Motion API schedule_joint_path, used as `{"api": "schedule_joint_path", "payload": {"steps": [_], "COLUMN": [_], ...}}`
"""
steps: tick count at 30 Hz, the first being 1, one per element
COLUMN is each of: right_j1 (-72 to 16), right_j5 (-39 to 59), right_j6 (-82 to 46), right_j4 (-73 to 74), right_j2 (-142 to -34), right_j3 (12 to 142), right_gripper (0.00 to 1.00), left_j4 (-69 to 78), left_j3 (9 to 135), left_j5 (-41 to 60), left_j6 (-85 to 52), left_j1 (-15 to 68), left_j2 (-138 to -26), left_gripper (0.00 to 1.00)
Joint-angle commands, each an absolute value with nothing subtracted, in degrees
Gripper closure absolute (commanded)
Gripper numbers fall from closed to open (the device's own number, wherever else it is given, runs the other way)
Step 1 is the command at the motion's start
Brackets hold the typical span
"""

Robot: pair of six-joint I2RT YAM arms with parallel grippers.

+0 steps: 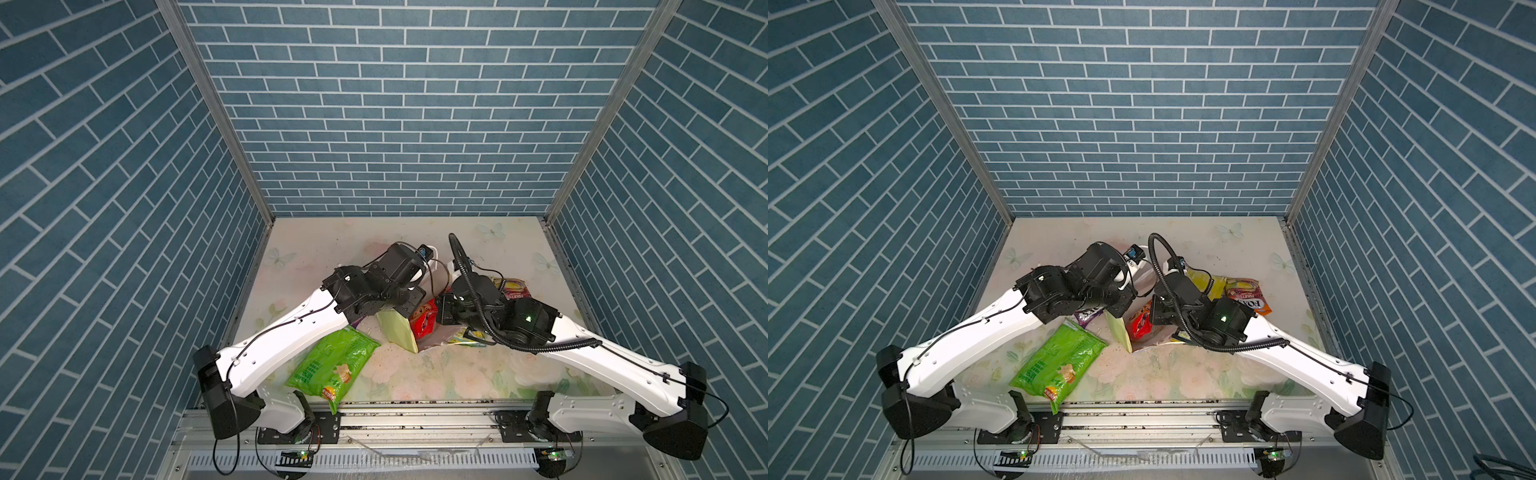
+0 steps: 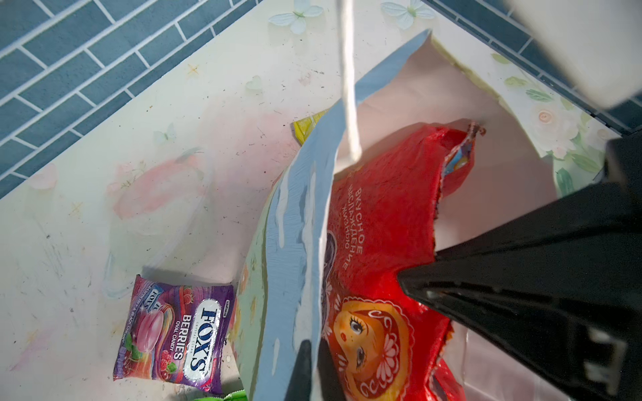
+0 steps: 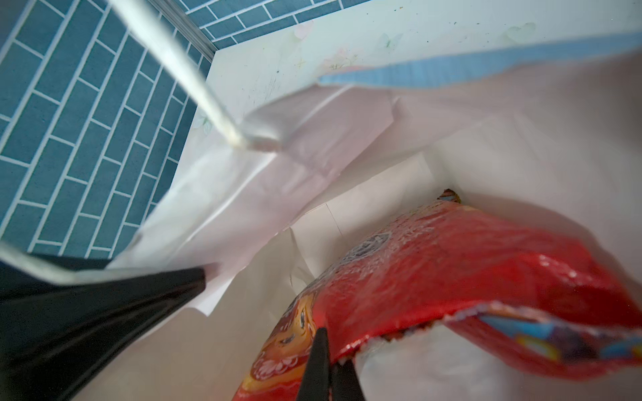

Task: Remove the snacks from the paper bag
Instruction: 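Hold the bag rim with the left gripper while the right reaches the red pack, then close the right gripper on the red pack and lift it out of the bag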

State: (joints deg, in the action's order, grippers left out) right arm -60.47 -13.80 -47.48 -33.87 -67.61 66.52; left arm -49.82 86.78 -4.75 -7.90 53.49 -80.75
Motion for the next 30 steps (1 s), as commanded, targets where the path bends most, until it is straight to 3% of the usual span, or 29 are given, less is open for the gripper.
{"api": "schedule_joint_path", "payload": {"steps": [1,30], "right_j1": [-60.2,-60.1], "right_j5": [-13.9,-12.4], "right_j6": [-42.2,-31.0], "right_j4": [-26.3,-24.7], "right_j2": [-65.8,-59.7], "right_j3": [71.8,77.2], "right_gripper": [1.0,1.0], "left_j4": [-50.8,-49.6], "left_j3": [87.8,85.8], "left_j5": [-4.4,-6.4], "left_j6": [-7.0,-5.8], "left_j1": [52.7,51.7], "left_j2": [-81.3,-79.5], "left_gripper": [0.96,0.96]}}
